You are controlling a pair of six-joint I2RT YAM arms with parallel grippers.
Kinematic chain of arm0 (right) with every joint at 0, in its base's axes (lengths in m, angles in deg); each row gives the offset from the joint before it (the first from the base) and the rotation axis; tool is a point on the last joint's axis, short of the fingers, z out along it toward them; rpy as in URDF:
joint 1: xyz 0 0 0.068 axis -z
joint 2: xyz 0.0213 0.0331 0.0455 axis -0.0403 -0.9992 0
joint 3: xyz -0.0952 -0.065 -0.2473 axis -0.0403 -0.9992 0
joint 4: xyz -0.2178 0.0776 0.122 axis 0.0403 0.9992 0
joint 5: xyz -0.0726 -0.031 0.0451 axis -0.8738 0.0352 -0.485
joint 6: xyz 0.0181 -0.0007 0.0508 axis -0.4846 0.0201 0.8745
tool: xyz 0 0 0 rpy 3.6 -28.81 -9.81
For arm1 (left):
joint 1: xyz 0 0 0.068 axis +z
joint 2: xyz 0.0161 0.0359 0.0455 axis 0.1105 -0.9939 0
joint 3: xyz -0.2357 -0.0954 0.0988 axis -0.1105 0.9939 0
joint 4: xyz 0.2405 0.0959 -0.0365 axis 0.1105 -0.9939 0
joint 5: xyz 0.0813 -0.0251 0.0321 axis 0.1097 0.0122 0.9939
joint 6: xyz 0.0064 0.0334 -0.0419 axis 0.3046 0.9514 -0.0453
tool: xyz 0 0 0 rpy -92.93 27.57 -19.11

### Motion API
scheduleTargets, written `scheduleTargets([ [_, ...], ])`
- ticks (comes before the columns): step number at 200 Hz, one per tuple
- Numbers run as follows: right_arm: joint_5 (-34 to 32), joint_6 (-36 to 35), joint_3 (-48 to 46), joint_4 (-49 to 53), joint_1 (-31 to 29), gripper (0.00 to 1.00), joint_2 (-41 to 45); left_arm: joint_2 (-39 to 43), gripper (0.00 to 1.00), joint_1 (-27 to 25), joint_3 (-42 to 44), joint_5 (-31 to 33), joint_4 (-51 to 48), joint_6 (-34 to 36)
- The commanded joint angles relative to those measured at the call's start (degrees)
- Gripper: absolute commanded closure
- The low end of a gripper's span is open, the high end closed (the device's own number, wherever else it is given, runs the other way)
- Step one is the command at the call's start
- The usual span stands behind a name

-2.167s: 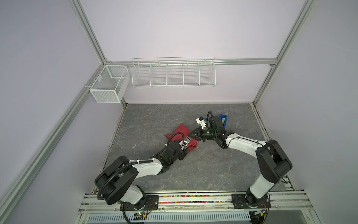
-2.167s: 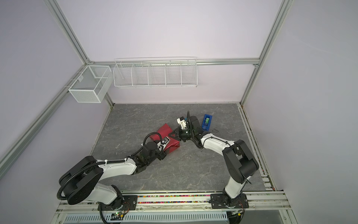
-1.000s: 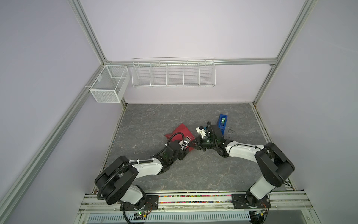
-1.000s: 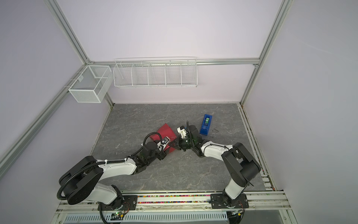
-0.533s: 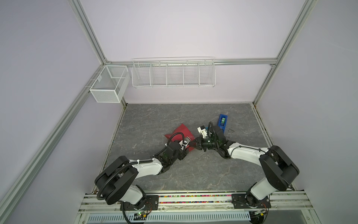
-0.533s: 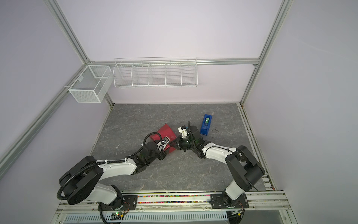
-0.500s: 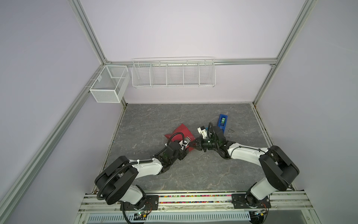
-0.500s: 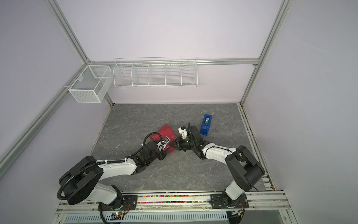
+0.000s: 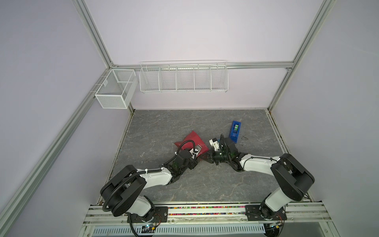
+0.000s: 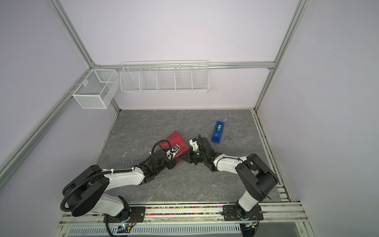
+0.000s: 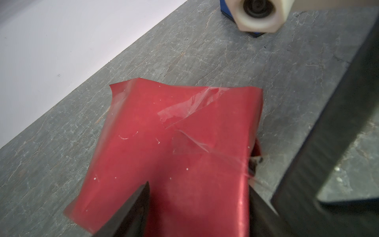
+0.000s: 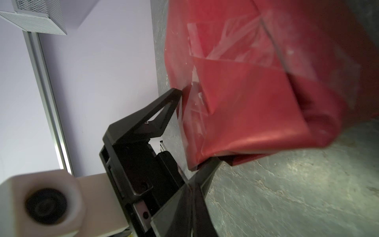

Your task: Wrap the gift box in paper

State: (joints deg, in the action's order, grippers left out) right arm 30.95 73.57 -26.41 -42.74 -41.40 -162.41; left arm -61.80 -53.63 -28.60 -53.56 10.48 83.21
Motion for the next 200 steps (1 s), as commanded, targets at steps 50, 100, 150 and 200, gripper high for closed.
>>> scheduleTargets([
  [50, -2.99, -5.94, 2.15, 12.77, 1.73, 0.93, 4.71, 0.03, 0.30, 0.00, 0.03, 1.17, -1.10, -1.31],
  [100, -0.09, -4.58, 3.38, 10.98, 1.61, 0.93, 3.01, -0.05, 0.30, 0.00, -0.07, 1.19, -1.21, -1.29],
  [150, 0.53, -4.36, 3.48, 10.86, 0.48, 0.94, 0.79, -0.24, 0.29, 0.01, -0.26, 1.22, -1.37, -1.29],
  [200, -0.09, -6.12, 6.71, 13.29, 0.97, 0.93, 2.17, -0.14, 0.30, 0.05, -0.18, 1.18, -1.45, -1.36],
])
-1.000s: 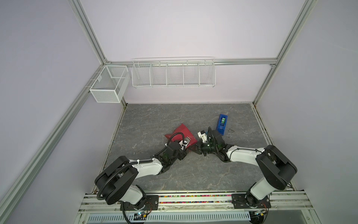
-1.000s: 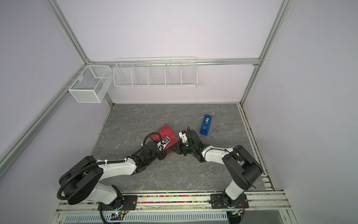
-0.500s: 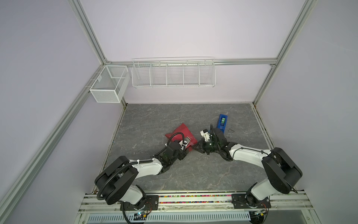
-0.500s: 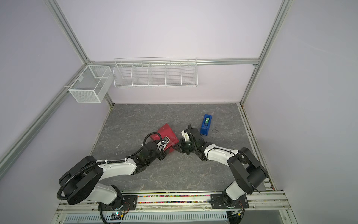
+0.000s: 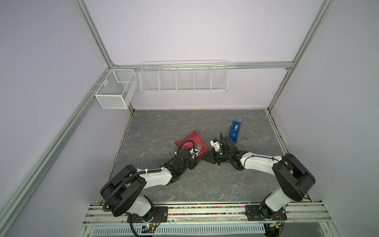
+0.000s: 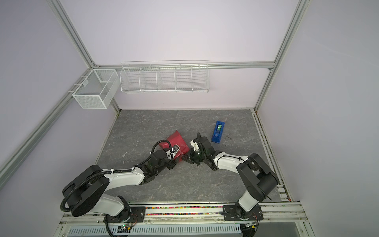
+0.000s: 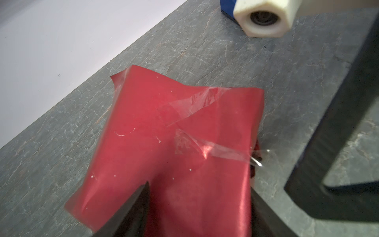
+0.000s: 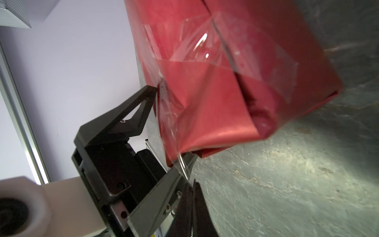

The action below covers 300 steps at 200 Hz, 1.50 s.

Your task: Wrap the gift box in paper

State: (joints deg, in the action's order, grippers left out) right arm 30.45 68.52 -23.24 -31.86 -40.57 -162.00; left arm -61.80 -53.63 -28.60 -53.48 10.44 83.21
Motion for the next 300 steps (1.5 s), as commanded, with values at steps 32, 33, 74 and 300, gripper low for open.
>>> scheduleTargets([
  [32, -0.77, -2.83, 5.39, 6.59, 2.42, 0.93, 6.02, -0.06, 0.30, 0.05, -0.21, 1.09, -1.41, -1.37],
  [33, -0.77, -2.86, 5.41, 6.74, 2.50, 0.93, 6.20, -0.06, 0.30, 0.07, -0.18, 1.12, -1.41, -1.39],
  [74, -1.19, -4.41, 5.43, 10.76, 5.03, 0.94, 10.72, -0.16, 0.29, 0.01, -0.29, 1.09, -1.35, -1.39],
  [300, 5.57, 7.04, 13.28, -12.50, 0.77, 0.93, -7.35, -0.06, 0.30, 0.02, -0.21, 1.36, -1.36, -1.42],
])
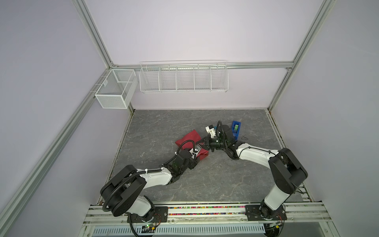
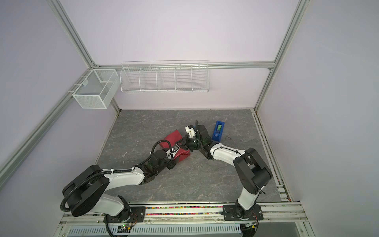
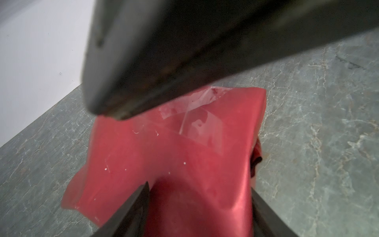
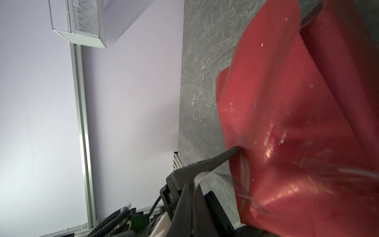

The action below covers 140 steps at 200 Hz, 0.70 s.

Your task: Wrap the gift box in paper

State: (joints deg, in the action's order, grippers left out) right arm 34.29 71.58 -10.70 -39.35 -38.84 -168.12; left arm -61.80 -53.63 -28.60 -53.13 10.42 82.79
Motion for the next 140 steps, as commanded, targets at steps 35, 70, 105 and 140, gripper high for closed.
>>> scheduleTargets([
  [35, 1.01, 3.37, 1.73, -6.36, -1.05, 0.93, -3.15, -0.10, 0.30, 0.06, -0.17, 1.06, -1.23, -1.01],
  [70, 0.65, 2.46, 4.29, -7.01, -0.99, 0.93, -6.36, 0.05, 0.30, 0.01, -0.08, 1.13, -1.05, -0.99],
  [105, 0.39, -0.37, 7.39, -3.62, -0.45, 0.93, -7.63, 0.05, 0.30, 0.06, 0.01, 1.12, -1.04, -1.02],
  [140, 0.21, -2.07, 5.58, -1.03, -0.34, 0.93, -5.29, 0.07, 0.30, 0.05, -0.03, 1.23, -1.06, -1.00],
])
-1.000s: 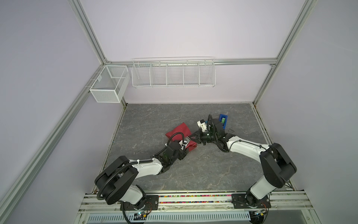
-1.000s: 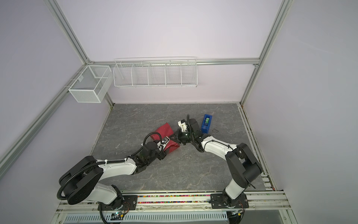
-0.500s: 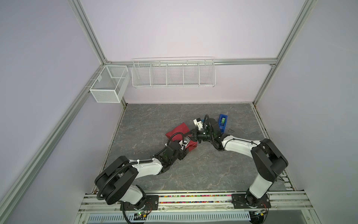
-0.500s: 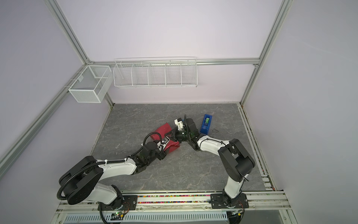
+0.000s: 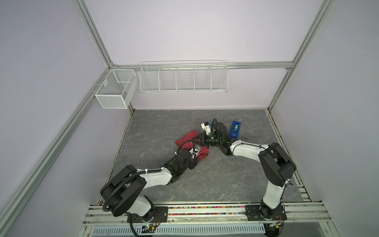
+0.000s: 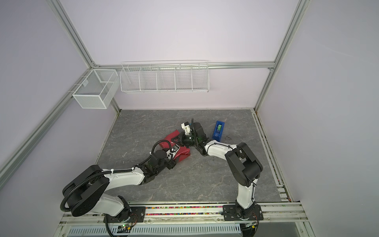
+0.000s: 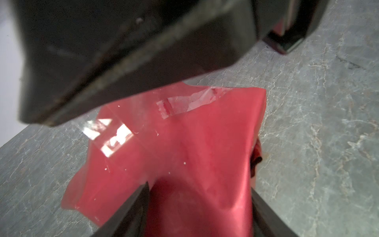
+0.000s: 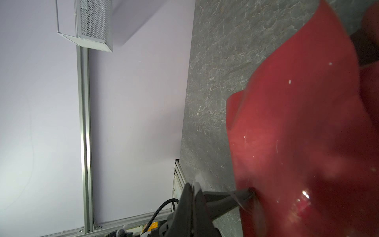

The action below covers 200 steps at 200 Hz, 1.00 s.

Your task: Wrap the gift box in paper

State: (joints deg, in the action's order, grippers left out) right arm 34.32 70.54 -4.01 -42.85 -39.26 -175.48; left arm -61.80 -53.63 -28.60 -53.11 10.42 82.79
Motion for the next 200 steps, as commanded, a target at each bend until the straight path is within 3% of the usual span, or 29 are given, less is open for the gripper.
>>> scheduleTargets([
  [1, 0.15, -1.07, -1.26, 2.48, 0.05, 0.93, 2.18, 0.05, 0.30, 0.03, -0.05, 1.13, -1.09, -1.04],
  [200, -2.34, -0.58, -17.74, 3.45, -1.19, 0.93, 12.34, -0.50, 0.30, 0.07, -0.43, 1.10, -1.31, -1.06],
])
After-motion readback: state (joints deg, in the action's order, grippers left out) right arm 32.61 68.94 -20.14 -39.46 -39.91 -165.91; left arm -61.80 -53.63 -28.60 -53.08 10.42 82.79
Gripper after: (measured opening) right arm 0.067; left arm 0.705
